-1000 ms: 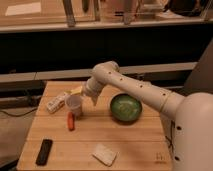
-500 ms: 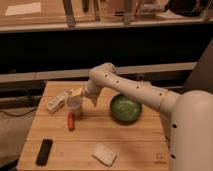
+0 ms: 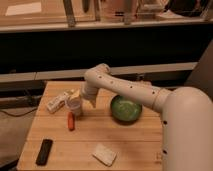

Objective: Pick up the ceramic cup

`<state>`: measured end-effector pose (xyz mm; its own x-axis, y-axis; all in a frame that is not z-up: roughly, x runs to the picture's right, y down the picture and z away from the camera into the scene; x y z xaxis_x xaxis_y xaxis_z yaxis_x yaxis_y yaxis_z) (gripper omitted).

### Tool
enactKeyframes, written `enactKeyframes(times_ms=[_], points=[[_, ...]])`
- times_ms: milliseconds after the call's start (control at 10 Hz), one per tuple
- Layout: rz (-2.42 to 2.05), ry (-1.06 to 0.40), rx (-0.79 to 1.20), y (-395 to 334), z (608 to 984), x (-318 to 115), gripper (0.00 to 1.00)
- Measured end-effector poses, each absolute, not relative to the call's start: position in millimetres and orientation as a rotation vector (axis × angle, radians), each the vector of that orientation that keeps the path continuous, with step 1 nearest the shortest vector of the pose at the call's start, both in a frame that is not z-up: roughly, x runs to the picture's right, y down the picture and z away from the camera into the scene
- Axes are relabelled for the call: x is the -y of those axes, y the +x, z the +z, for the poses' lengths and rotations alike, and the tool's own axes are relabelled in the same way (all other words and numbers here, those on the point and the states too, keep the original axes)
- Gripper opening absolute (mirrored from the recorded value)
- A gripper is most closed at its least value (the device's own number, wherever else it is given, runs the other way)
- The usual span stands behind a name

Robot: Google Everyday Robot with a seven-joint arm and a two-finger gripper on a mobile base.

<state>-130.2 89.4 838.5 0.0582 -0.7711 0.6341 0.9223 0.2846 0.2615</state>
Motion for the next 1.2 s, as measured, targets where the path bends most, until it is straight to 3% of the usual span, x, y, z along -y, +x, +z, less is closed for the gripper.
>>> enactKeyframes(times_ms=[900,1200], points=[[-1.374,-0.266,0.779,-137.9,847.4,-96.2,0.8],[-1.383,-0.251,0.795,-137.9,847.4,-96.4,0.58]])
